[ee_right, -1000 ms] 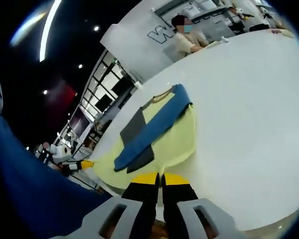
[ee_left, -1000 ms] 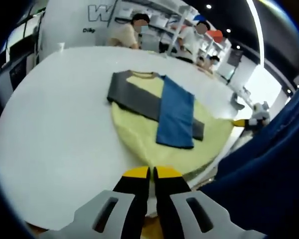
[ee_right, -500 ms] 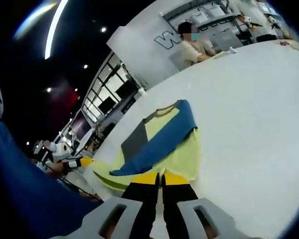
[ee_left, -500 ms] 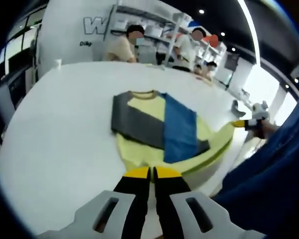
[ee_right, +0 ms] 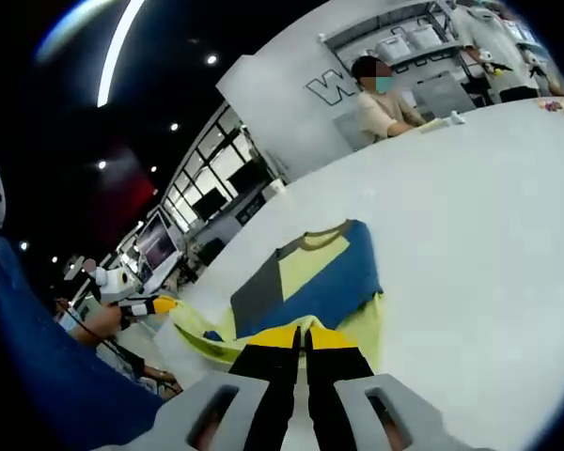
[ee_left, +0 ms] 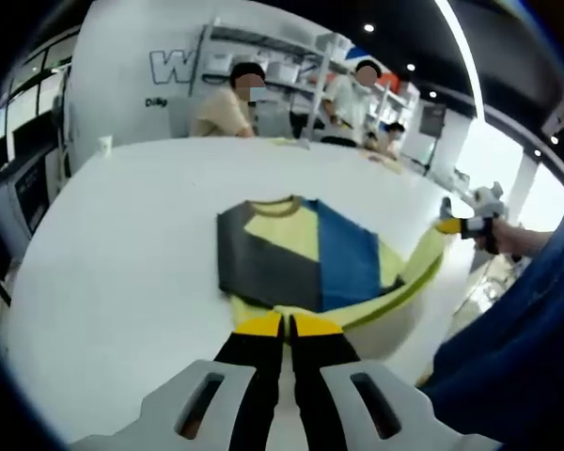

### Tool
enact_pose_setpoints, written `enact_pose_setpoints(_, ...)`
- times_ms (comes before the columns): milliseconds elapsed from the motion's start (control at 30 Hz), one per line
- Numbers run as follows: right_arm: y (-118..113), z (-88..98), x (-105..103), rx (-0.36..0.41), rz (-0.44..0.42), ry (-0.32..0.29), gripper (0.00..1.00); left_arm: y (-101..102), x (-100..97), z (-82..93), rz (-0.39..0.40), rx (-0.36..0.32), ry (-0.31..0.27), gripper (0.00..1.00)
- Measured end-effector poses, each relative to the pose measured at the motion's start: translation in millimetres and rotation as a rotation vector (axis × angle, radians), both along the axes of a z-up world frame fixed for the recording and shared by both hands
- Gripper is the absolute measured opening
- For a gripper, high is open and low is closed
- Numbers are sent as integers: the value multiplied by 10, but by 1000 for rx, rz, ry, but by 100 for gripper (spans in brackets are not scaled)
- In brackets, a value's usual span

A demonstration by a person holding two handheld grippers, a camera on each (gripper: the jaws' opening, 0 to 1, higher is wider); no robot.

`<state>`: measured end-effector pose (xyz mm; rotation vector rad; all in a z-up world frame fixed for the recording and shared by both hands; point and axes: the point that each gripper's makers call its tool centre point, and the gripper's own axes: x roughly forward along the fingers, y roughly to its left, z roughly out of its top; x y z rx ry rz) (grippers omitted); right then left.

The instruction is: Fold the garment on the visible template until the final outline fits inside the template.

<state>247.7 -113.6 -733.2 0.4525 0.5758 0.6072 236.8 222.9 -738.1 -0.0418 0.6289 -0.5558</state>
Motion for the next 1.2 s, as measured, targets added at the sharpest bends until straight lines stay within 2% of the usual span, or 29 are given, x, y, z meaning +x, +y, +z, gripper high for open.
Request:
enact_pose_setpoints(167,39,76,174,-6,6,-26,0,15,189,85,0,0,-30,0)
enact_pose_setpoints(367,12,128,511,-8,-17,-53,0,97,427,145,17,-15,-65,0)
enact_pose_setpoints(567,21,193,760,-20,-35,-74,0,142,679,205,31,-24,-84,0)
enact_pose_setpoints(667,23,186,893,-28,-44,-84,0,151,816,197,35,-26,-87,0)
enact_pose_setpoints(767,37,181,928,-28,-47,-83,0,157,869,187,30,-16,-88,0)
enact_pose_setpoints(1200,14,79,1346,-44,-73,-62,0,122,1284,109,27,-8,-78,0)
